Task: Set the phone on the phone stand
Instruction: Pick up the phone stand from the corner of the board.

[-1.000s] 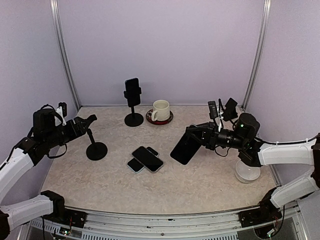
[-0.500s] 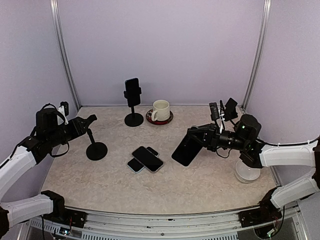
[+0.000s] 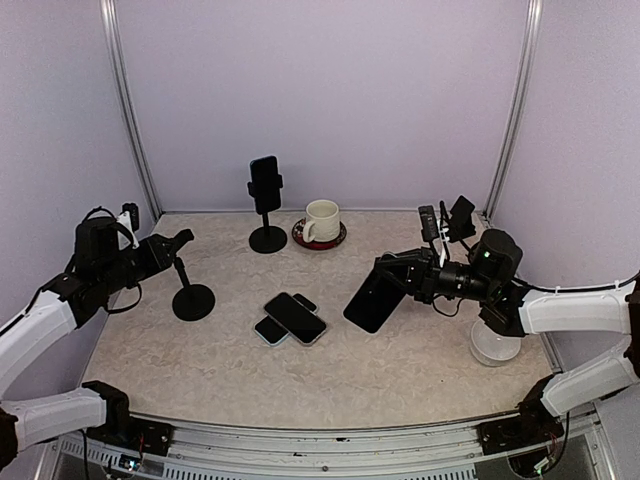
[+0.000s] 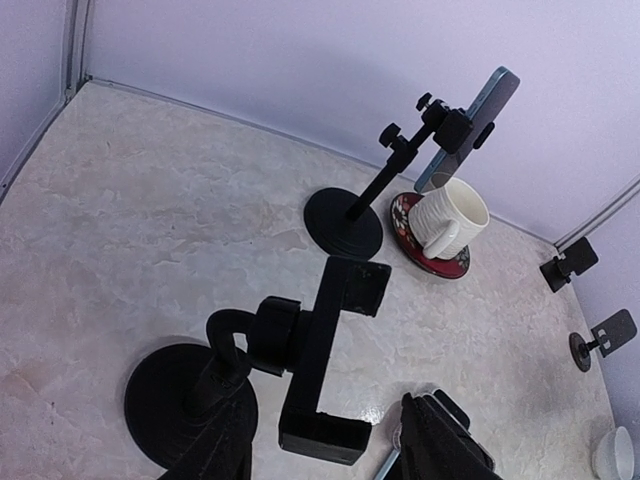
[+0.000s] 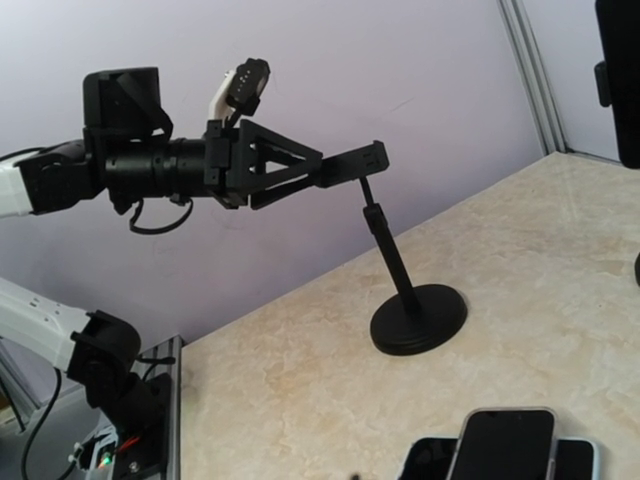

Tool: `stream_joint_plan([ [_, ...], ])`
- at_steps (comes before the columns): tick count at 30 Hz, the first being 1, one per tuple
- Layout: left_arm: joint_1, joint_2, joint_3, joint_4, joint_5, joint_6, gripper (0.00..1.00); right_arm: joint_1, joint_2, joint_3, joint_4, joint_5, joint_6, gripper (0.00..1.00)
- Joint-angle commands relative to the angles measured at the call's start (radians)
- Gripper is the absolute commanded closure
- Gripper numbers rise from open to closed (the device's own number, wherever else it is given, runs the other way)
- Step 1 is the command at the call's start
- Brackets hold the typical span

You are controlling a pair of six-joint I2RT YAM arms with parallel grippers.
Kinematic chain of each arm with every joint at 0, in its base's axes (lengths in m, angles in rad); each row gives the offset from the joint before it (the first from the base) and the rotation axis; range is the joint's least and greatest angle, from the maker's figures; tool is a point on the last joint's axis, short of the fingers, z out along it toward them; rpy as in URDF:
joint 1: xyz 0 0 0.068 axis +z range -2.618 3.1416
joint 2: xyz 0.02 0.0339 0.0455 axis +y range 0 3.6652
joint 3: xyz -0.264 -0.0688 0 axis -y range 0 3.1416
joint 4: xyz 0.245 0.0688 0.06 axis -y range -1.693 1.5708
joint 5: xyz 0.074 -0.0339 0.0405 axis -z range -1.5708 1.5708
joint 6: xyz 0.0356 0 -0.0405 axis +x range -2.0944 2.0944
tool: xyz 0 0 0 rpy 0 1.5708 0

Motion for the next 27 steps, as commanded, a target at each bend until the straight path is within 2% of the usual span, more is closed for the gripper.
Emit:
stream_joint_plan([
  [1,0.014,0.009,-0.012,0.031,0.006,0.008,0.52,-0.010,-0.007,0.005,0.063,-0.003,0.006,1.00],
  [16,0.036,0.020,-0.018,0.060,0.060,0.005,0.67,-0.011,0.016,0.018,0.061,-0.011,0.006,1.00],
  [21,0.036,0.028,-0.022,0.076,0.084,0.004,0.73,-0.013,0.014,0.021,0.047,-0.014,-0.003,1.00],
  [24,0.036,0.029,-0.021,0.077,0.094,0.003,0.81,-0.013,0.012,0.018,0.048,-0.010,0.000,1.00],
  [27,0.035,0.028,-0.021,0.079,0.094,0.004,0.83,-0.015,0.013,0.026,0.041,-0.020,0.002,1.00],
])
